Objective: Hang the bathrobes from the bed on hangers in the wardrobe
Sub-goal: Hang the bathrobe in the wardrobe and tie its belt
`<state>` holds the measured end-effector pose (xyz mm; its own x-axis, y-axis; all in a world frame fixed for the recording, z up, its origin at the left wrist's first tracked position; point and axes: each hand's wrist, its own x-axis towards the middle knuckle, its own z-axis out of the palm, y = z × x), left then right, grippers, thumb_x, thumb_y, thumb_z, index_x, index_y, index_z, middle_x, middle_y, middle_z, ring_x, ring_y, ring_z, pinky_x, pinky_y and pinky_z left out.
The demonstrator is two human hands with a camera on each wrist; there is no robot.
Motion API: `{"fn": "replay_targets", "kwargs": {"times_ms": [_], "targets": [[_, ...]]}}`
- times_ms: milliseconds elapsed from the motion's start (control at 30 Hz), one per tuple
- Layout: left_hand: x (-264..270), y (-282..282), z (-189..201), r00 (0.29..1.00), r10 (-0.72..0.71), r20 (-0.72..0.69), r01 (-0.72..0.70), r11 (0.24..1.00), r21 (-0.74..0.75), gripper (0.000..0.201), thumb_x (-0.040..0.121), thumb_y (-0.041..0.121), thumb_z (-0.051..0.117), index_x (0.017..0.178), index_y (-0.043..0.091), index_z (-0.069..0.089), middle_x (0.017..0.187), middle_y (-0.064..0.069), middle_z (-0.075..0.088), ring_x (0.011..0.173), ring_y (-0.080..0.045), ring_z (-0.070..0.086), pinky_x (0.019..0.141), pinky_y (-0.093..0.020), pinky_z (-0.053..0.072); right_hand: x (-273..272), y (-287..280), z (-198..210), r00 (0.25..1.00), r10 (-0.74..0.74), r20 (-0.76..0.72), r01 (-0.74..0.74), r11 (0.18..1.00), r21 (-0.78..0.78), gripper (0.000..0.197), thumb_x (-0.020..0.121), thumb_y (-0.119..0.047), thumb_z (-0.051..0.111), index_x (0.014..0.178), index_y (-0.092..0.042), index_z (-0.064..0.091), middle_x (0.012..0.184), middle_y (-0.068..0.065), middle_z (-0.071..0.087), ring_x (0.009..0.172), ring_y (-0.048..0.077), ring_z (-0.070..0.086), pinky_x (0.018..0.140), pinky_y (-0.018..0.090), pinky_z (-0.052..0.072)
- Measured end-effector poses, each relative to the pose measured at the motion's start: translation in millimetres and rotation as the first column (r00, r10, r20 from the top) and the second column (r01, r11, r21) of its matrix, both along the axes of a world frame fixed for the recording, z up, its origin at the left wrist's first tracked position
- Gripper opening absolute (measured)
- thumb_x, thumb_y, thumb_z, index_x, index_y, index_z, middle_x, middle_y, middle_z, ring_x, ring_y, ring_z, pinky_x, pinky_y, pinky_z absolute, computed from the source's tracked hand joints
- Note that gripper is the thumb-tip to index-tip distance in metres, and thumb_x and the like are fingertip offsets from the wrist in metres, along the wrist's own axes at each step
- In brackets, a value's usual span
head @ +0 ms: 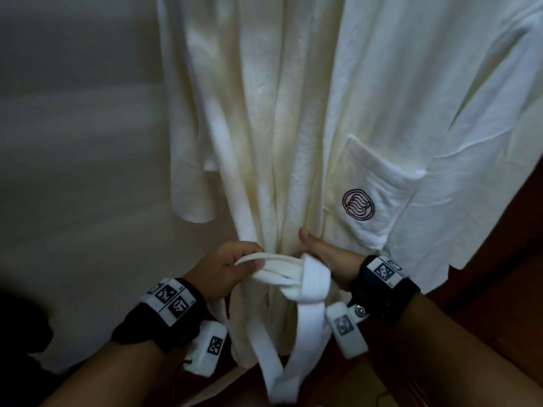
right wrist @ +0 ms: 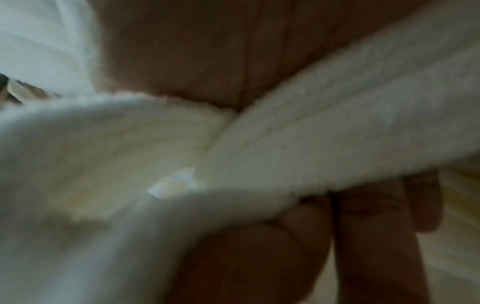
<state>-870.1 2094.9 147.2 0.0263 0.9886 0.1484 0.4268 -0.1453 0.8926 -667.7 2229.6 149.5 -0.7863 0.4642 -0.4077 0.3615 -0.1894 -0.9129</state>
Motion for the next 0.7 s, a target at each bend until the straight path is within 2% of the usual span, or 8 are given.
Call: {"fn": "replay_targets", "kwargs": {"times_ms": [167, 267, 333, 400, 467, 533, 600, 700], "targets": [[-1.3, 9.1, 9.3, 0.998, 0.044, 0.036, -0.044, 0.999, 0.01, 0.019, 0.09, 0.024, 0.051, 0.075, 0.021, 0.061, 0.055, 0.013, 0.051, 0.051, 0.001, 0.042, 0.052, -0.016, 0.034, 1.6, -4.1, 3.1, 0.992, -0.109, -0.06, 0.124, 0.83, 0.544, 0.041, 0.086, -0.063, 0.055, 0.105, -0.028, 0.069, 0.101, -0.013, 0.068, 0.097, -0.002, 0.061, 0.091, 0.023, 0.043], [-3.4, 12.4, 12.6, 0.986, 0.109, 0.125, -0.111, 0.994, 0.006, 0.034, 0.087, 0.032, 0.055, 0.079, 0.0, 0.058, 0.053, 0.01, 0.047, 0.048, -0.001, 0.039, 0.048, -0.015, 0.032, 15.7, -10.5, -6.4, 0.904, -0.249, -0.348, 0.428, 0.522, 0.738, 0.024, 0.085, -0.04, 0.064, 0.074, -0.02, 0.058, 0.071, -0.004, 0.059, 0.069, 0.01, 0.057, 0.066, 0.023, 0.045], [-4.1, 12.9, 14.6, 0.96, 0.132, 0.246, -0.133, 0.991, -0.013, 0.047, 0.08, 0.04, 0.059, 0.083, -0.007, 0.055, 0.054, 0.008, 0.042, 0.046, -0.006, 0.034, 0.045, -0.017, 0.029, 25.9, -12.6, -15.7, 0.93, -0.27, -0.251, 0.349, 0.431, 0.832, 0.032, 0.082, -0.038, 0.06, 0.061, -0.015, 0.053, 0.057, -0.001, 0.054, 0.057, 0.012, 0.052, 0.058, 0.031, 0.047], [-0.6, 13.5, 20.9, 0.931, 0.114, 0.348, -0.111, 0.993, -0.029, 0.038, 0.082, 0.033, 0.06, 0.084, -0.005, 0.057, 0.052, 0.005, 0.038, 0.044, -0.007, 0.03, 0.042, -0.017, 0.026, 30.8, -17.7, -22.7, 0.963, -0.225, 0.148, 0.005, 0.564, 0.826, 0.026, 0.085, -0.038, 0.057, 0.074, -0.017, 0.068, 0.072, -0.002, 0.068, 0.065, 0.011, 0.06, 0.067, 0.031, 0.053], [6.5, 14.5, 29.9, 0.908, 0.071, 0.412, -0.063, 0.997, -0.033, 0.023, 0.086, 0.022, 0.056, 0.085, 0.0, 0.059, 0.053, 0.003, 0.038, 0.044, -0.008, 0.029, 0.042, -0.017, 0.024, 30.1, -24.8, -29.2, 0.937, -0.114, 0.33, -0.153, 0.716, 0.681, 0.028, 0.089, -0.038, 0.061, 0.115, -0.028, 0.065, 0.11, -0.008, 0.068, 0.096, 0.005, 0.062, 0.088, 0.024, 0.05], [13.5, 15.6, 39.3, 0.901, 0.02, 0.433, -0.011, 1.0, -0.024, 0.022, 0.087, 0.02, 0.053, 0.089, 0.0, 0.06, 0.055, 0.0, 0.037, 0.045, -0.008, 0.029, 0.042, -0.017, 0.024, 20.2, -33.6, -26.0, 0.996, -0.082, 0.041, 0.042, 0.802, 0.595, 0.042, 0.088, -0.034, 0.068, 0.127, -0.035, 0.051, 0.127, -0.015, 0.057, 0.114, 0.0, 0.055, 0.094, 0.018, 0.043], [18.3, 17.2, 47.2, 0.907, -0.022, 0.421, 0.027, 1.0, -0.005, 0.025, 0.089, 0.021, 0.051, 0.091, -0.003, 0.059, 0.057, -0.003, 0.037, 0.046, -0.009, 0.029, 0.043, -0.018, 0.024, 5.7, -39.4, -17.1, 0.927, -0.183, -0.329, 0.333, 0.805, 0.491, 0.045, 0.086, -0.018, 0.072, 0.125, -0.03, 0.053, 0.126, -0.016, 0.059, 0.115, -0.005, 0.055, 0.092, 0.012, 0.042], [22.4, 20.0, 55.9, 0.912, -0.021, 0.41, 0.024, 1.0, -0.002, 0.038, 0.09, 0.025, 0.049, 0.097, -0.012, 0.057, 0.056, -0.005, 0.039, 0.044, -0.009, 0.028, 0.041, -0.018, 0.024, -13.3, -34.7, -11.8, 0.819, -0.336, -0.465, 0.531, 0.752, 0.392, 0.047, 0.085, -0.003, 0.07, 0.126, -0.017, 0.053, 0.125, -0.004, 0.061, 0.117, 0.005, 0.058, 0.095, 0.016, 0.045]]}}
